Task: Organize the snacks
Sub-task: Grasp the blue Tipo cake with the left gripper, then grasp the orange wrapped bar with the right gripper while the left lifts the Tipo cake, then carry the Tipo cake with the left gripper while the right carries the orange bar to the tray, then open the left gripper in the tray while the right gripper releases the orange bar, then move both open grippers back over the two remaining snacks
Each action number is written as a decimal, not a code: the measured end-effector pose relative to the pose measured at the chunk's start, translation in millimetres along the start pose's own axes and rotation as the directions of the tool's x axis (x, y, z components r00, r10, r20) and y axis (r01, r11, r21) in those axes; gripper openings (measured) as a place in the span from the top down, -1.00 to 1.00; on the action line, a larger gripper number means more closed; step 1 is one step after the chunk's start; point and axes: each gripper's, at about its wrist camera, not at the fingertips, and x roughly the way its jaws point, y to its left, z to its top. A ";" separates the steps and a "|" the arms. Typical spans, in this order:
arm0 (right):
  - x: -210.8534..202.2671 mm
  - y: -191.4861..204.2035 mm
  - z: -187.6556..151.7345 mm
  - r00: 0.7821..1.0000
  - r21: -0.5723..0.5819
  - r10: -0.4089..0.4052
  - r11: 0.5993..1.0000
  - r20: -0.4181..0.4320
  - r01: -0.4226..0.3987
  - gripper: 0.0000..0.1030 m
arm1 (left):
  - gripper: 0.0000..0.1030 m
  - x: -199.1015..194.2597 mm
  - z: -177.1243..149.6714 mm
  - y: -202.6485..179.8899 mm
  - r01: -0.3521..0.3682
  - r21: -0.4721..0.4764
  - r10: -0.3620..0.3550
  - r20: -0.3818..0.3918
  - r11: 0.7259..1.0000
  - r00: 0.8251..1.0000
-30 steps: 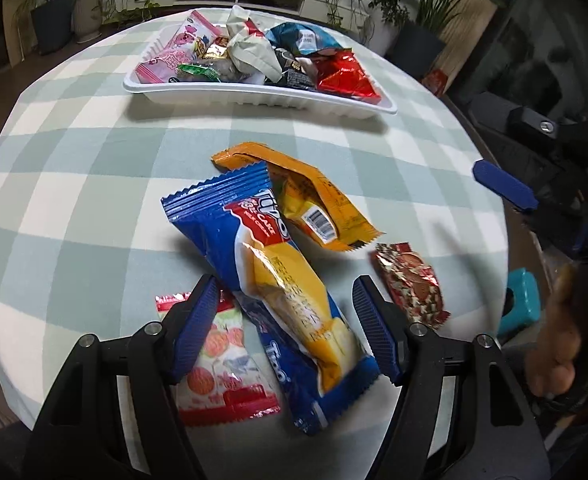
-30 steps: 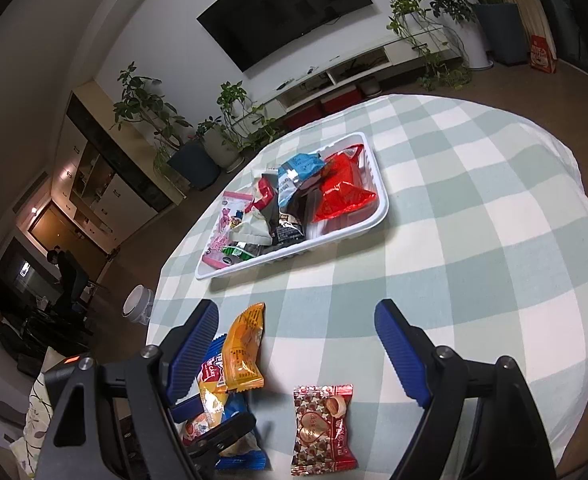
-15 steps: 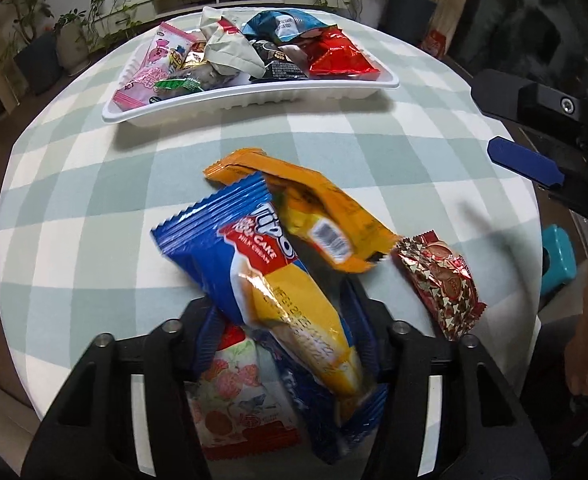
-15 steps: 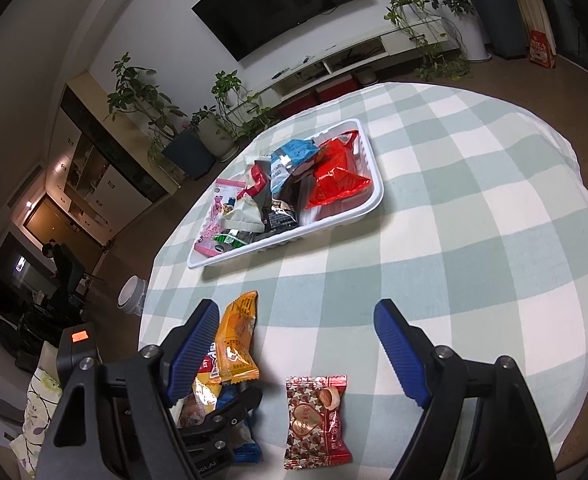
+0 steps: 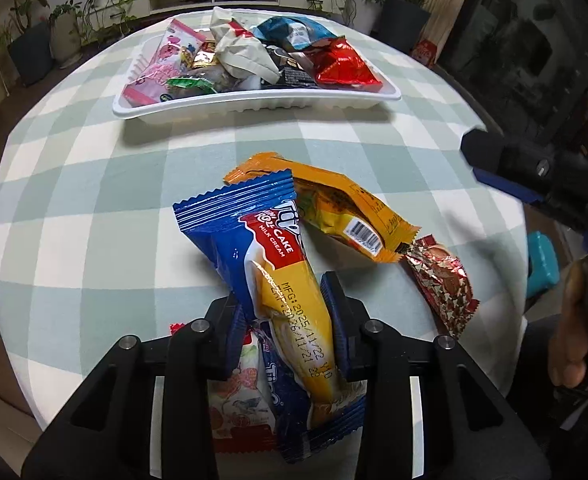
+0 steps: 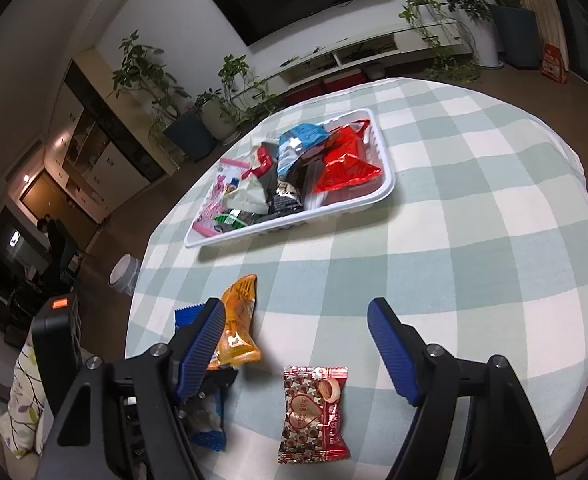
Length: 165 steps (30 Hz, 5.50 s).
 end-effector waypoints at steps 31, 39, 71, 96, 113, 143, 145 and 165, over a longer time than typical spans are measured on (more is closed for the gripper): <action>86.0 87.7 -5.7 0.976 -0.415 -0.144 0.908 -0.163 0.065 -0.28 | 0.37 -51.3 -5.4 118.5 0.398 -0.225 -0.344 0.244 0.889 0.907; 105.9 86.0 -16.0 0.962 -0.444 -0.195 0.891 -0.190 0.093 0.06 | 0.37 -45.9 -5.9 111.8 0.397 -0.211 -0.349 0.232 0.893 0.908; 3.3 42.1 38.8 0.982 -0.169 -0.113 0.976 0.149 0.138 0.49 | 0.37 -76.9 28.7 112.2 0.383 -0.165 -0.320 0.311 0.909 0.895; 154.2 53.7 143.7 0.986 -0.294 -0.149 0.941 0.078 0.166 0.50 | 0.36 66.2 211.7 107.9 0.177 -0.032 -0.168 0.184 0.984 0.968; 176.4 48.2 124.1 0.982 -0.300 -0.190 0.935 0.016 0.186 0.56 | 0.37 93.1 205.8 114.5 0.166 -0.028 -0.160 0.150 0.986 0.976; 139.5 45.9 125.7 0.967 -0.306 -0.230 0.918 0.112 0.254 -0.31 | -0.87 55.3 188.0 104.7 0.107 -0.026 -0.099 0.206 0.994 0.974; 137.2 48.8 124.6 0.963 -0.325 -0.237 0.907 0.130 0.267 -0.33 | -0.87 51.0 185.9 103.4 0.102 -0.023 -0.095 0.211 0.995 0.973; 46.4 40.8 89.1 0.955 -0.273 -0.217 0.924 0.203 0.268 -0.78 | -0.99 -61.1 78.4 104.3 -0.049 -0.083 0.074 0.325 0.995 0.943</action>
